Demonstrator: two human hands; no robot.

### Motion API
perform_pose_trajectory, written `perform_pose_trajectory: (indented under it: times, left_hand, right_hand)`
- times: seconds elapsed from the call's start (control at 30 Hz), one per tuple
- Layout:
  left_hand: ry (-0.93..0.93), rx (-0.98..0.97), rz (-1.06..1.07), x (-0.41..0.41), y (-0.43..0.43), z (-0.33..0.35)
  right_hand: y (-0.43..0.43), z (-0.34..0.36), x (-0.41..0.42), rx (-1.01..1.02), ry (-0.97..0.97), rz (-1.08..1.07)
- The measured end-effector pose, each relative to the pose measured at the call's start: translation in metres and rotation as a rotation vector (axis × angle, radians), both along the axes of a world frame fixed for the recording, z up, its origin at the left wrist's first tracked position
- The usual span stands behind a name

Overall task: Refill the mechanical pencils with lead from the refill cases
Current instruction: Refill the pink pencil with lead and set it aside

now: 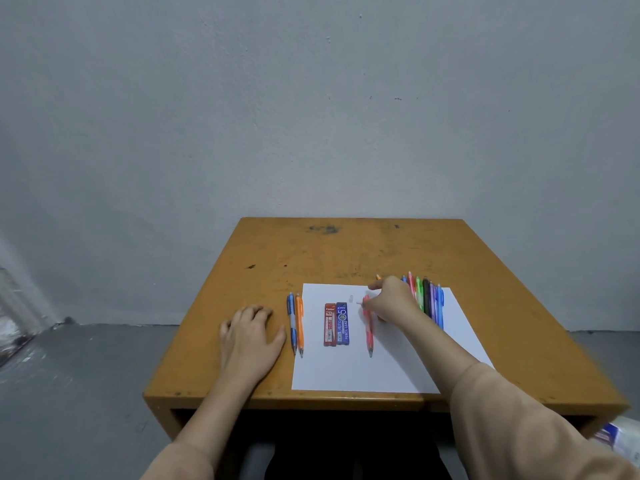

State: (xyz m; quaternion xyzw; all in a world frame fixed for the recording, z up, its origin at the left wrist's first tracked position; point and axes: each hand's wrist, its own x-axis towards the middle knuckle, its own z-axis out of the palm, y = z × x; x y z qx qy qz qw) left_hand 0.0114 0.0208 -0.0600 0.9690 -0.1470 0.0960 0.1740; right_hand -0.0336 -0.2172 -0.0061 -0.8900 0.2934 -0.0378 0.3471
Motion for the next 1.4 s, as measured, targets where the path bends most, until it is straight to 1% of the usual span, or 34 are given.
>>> perform_pose_trajectory:
  times: [0.1, 0.2, 0.33, 0.5, 0.63, 0.77, 0.87, 0.97, 1.13, 1.3, 1.4]
  left_hand:
    - [0.005, 0.009, 0.001, 0.0, 0.0, 0.001]
    - [0.01, 0.007, 0.006, 0.0, 0.0, 0.001]
    - [0.006, 0.009, 0.003, -0.001, 0.0, 0.002]
    - [-0.005, 0.014, 0.003, -0.002, -0.002, 0.003]
    - [-0.029, 0.008, -0.003, -0.004, -0.003, 0.002]
    - [-0.033, 0.007, -0.007, -0.005, -0.003, 0.003]
    - [-0.035, 0.0, -0.008, -0.006, -0.003, 0.003]
    - [-0.029, 0.001, -0.008, -0.006, -0.003, 0.004]
    - [-0.042, -0.001, -0.012, -0.006, -0.003, 0.004]
    - [-0.045, -0.007, -0.013, -0.006, -0.003, 0.002]
    - [-0.055, -0.006, -0.017, -0.006, -0.001, 0.002]
  right_hand:
    - [0.0, 0.002, 0.0, -0.03, -0.065, 0.031]
    - [0.002, 0.009, 0.0, -0.023, -0.142, 0.111]
    - [0.005, 0.021, 0.0, -0.066, -0.176, 0.232]
    - [0.01, 0.025, 0.0, -0.117, -0.109, 0.417]
    - [0.016, 0.016, 0.0, -0.213, -0.021, 0.54]
    - [0.024, 0.008, 0.001, -0.313, 0.101, 0.597]
    - [0.029, 0.006, 0.001, -0.363, 0.145, 0.625]
    - [0.031, 0.008, 0.002, -0.347, 0.127, 0.629]
    - [0.039, 0.012, 0.002, -0.334, 0.033, 0.612]
    - [0.049, 0.019, -0.006, -0.151, -0.181, 0.501]
    - [0.05, 0.024, -0.012, 0.031, -0.248, 0.411]
